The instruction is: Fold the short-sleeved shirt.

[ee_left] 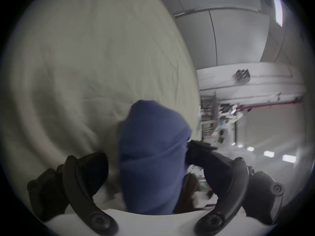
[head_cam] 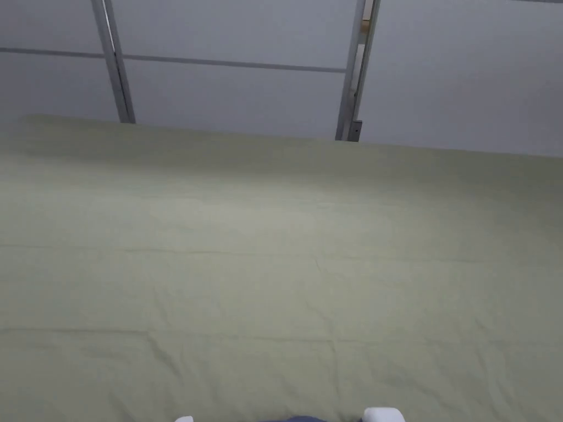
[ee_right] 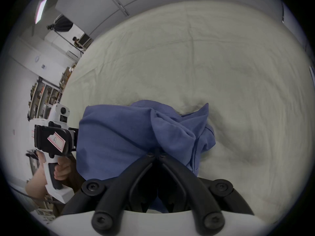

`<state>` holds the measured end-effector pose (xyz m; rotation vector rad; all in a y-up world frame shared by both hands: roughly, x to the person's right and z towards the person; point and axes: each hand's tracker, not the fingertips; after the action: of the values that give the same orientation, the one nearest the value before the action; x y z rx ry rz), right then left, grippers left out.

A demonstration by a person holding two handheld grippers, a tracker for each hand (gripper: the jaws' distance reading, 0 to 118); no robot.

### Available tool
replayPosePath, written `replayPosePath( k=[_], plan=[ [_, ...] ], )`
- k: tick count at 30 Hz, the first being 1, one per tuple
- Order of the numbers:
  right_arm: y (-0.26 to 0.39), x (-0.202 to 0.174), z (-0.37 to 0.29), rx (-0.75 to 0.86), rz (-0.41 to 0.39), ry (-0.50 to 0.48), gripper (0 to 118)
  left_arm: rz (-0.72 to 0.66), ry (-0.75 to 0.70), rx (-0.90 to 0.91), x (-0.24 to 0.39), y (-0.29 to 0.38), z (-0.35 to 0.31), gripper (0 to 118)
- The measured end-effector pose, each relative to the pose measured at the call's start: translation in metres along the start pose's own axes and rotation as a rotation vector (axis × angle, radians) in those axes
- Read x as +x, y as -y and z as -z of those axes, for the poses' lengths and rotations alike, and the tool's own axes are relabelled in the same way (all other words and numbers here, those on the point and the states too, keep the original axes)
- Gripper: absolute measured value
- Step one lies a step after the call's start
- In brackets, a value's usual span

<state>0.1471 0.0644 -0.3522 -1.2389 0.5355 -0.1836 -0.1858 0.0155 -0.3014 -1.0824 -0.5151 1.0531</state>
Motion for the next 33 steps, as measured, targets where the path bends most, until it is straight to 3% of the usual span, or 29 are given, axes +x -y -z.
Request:
replayPosePath(
  k=[1, 2, 3, 4, 6, 10, 13, 17, 27, 31, 33],
  plan=[
    [0.002, 0.003, -0.001, 0.013, 0.012, -0.015, 2, -0.003, 0.043, 0.012, 0.004, -0.001, 0.002, 116],
    [0.004, 0.003, -0.001, 0.021, 0.022, -0.022, 2, -0.017, 0.010, 0.007, 0.006, -0.002, 0.006, 90],
    [0.006, 0.005, -0.001, 0.028, 0.039, -0.027, 2, -0.041, -0.078, 0.029, 0.003, -0.002, 0.005, 54],
    [0.008, 0.008, -0.001, 0.038, 0.064, -0.046, 2, -0.030, -0.136, 0.037, -0.001, -0.002, 0.008, 45],
    [0.011, 0.007, -0.004, 0.053, 0.070, -0.058, 2, -0.035, -0.066, 0.019, -0.005, -0.004, 0.004, 43],
    [0.015, -0.001, -0.025, 0.150, 0.108, -0.116, 2, -0.008, -0.092, 0.046, 0.008, -0.005, -0.021, 39],
    [0.005, -0.017, -0.037, 0.222, 0.076, -0.125, 2, -0.040, -0.077, 0.065, 0.010, -0.016, -0.054, 38],
    [-0.017, -0.048, -0.044, 0.277, 0.030, -0.150, 2, -0.034, -0.133, 0.201, -0.012, -0.041, -0.134, 38],
    [-0.047, -0.130, -0.004, 0.265, -0.015, -0.153, 2, -0.224, -0.270, 0.644, -0.109, -0.084, -0.383, 38],
    [-0.058, -0.154, 0.020, 0.237, -0.035, -0.165, 2, -0.308, -0.250, 0.767, -0.141, -0.095, -0.417, 38],
    [-0.061, -0.168, 0.028, 0.225, -0.052, -0.173, 2, -0.331, -0.347, 0.777, -0.143, -0.101, -0.414, 47]
  ],
)
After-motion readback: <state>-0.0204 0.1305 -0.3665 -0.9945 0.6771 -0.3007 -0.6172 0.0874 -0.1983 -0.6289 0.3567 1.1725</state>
